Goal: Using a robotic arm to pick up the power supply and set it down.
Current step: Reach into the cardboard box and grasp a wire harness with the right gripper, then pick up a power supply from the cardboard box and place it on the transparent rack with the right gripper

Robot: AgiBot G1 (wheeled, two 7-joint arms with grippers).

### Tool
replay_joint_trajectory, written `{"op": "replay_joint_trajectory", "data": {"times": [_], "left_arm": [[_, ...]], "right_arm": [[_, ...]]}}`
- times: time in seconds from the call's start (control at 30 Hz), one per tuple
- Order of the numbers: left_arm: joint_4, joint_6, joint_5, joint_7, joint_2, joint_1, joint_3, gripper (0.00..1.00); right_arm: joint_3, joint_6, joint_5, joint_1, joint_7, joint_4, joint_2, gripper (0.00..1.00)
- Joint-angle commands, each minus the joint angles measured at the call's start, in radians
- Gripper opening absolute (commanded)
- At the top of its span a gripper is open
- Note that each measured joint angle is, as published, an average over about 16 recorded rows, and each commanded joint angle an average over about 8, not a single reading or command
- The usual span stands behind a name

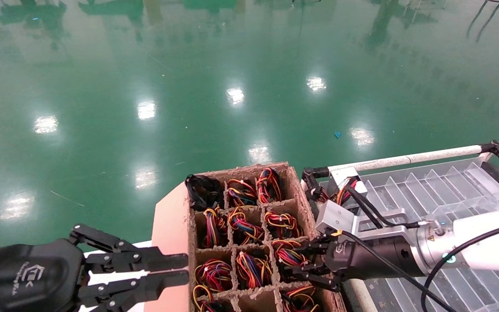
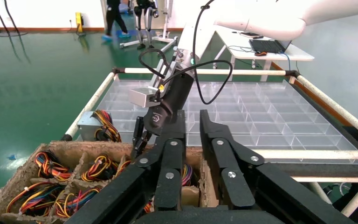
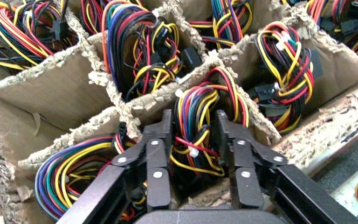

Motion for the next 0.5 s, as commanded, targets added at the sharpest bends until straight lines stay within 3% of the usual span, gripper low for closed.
{"op": "replay_joint_trajectory", "data": {"times": [0.03,0.5], "left_arm": [[0.000,0.000,0.000,0.000,0.000,0.000,0.000,1.00],[0.000,0.000,0.000,0.000,0.000,0.000,0.000,1.00]], "right_arm": [[-0.001,-0.001,-0.002,0.000,-0.001,-0.003,0.002,0.00],[0.026,0.001,0.035,-0.011,-0.004,0.045,0.038,0.00]]}}
